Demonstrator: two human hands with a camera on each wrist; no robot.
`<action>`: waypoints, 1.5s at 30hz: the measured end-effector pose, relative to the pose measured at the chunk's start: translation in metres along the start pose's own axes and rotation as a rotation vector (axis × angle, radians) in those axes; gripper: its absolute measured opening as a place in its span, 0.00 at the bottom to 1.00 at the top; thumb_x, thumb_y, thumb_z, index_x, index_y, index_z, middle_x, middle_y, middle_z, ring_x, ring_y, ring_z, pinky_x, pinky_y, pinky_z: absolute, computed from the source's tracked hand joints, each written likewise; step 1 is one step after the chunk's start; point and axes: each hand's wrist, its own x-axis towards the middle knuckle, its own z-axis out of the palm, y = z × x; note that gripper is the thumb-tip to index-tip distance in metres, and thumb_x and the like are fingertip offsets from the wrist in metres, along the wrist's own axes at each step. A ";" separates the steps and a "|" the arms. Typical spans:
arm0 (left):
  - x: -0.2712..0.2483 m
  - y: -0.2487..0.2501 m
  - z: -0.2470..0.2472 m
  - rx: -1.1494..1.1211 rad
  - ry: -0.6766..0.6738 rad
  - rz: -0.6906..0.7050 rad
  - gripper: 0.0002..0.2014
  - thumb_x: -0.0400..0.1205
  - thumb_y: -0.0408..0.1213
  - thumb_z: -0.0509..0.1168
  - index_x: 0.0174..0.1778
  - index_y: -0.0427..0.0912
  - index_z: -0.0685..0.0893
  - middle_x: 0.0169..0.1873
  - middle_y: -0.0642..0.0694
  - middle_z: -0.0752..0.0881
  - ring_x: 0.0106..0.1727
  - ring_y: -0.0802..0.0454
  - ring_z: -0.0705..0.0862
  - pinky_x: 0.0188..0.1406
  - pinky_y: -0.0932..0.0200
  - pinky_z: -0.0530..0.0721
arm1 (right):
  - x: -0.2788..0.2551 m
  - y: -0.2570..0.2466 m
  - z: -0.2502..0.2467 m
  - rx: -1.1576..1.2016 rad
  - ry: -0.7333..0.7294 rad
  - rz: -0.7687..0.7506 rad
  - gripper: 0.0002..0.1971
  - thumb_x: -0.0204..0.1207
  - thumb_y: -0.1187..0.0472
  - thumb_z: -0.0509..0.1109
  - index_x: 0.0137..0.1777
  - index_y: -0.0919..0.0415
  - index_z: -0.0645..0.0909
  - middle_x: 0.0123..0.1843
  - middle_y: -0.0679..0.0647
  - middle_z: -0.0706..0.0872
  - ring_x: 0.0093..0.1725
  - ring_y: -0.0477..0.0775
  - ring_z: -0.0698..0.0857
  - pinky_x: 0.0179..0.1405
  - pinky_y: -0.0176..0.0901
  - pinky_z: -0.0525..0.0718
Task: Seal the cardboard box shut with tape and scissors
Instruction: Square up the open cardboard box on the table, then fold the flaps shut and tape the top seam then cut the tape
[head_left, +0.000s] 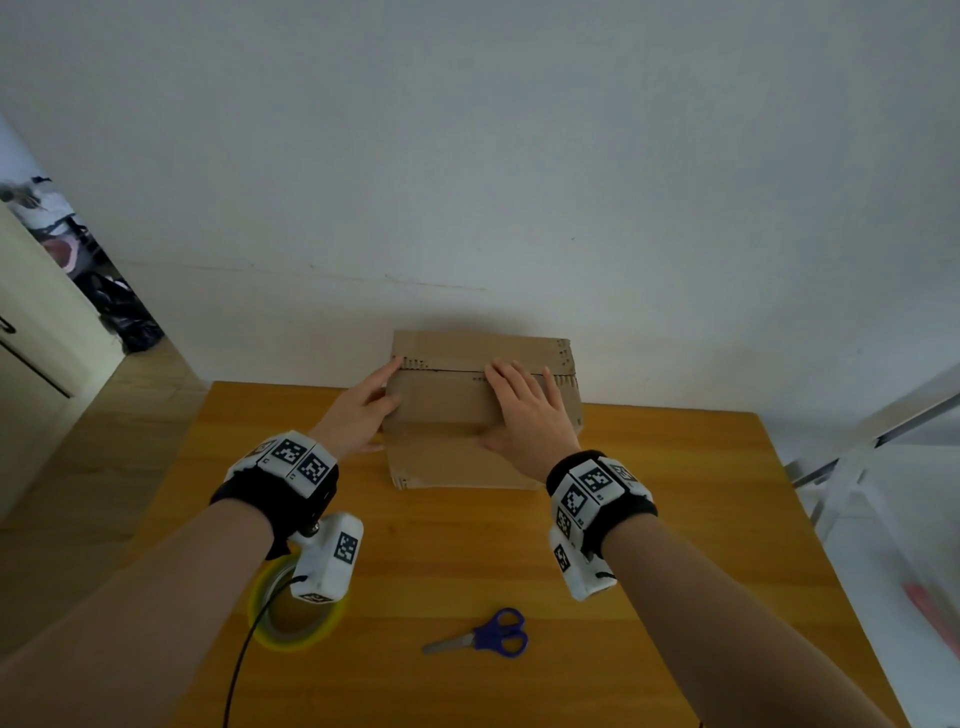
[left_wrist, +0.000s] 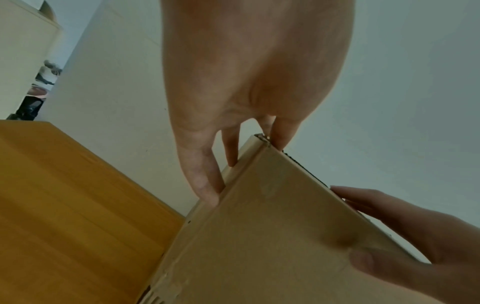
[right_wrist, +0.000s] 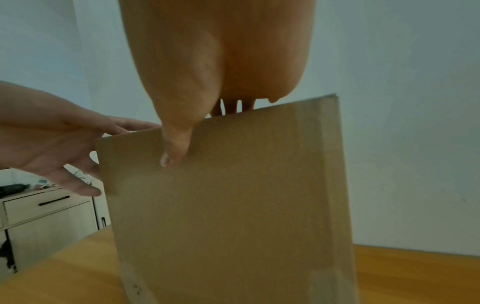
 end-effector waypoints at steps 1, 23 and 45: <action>0.000 -0.001 0.001 0.012 -0.002 0.007 0.25 0.86 0.37 0.54 0.76 0.66 0.61 0.73 0.46 0.72 0.64 0.45 0.77 0.61 0.41 0.80 | -0.001 0.000 0.000 0.012 0.005 0.006 0.43 0.76 0.41 0.66 0.84 0.57 0.48 0.85 0.52 0.52 0.84 0.53 0.48 0.81 0.56 0.36; -0.045 -0.091 -0.016 0.604 0.015 0.050 0.13 0.84 0.38 0.59 0.63 0.45 0.80 0.57 0.51 0.83 0.56 0.54 0.81 0.47 0.66 0.78 | -0.008 -0.013 0.011 0.017 -0.012 0.036 0.37 0.82 0.40 0.55 0.84 0.57 0.46 0.86 0.52 0.46 0.85 0.51 0.45 0.83 0.51 0.42; -0.070 -0.208 -0.003 1.040 -0.182 -0.114 0.22 0.79 0.41 0.67 0.66 0.41 0.70 0.44 0.46 0.83 0.38 0.51 0.83 0.33 0.59 0.83 | -0.010 -0.030 0.018 -0.054 -0.027 0.093 0.37 0.82 0.40 0.53 0.84 0.58 0.45 0.86 0.53 0.46 0.85 0.53 0.46 0.82 0.52 0.42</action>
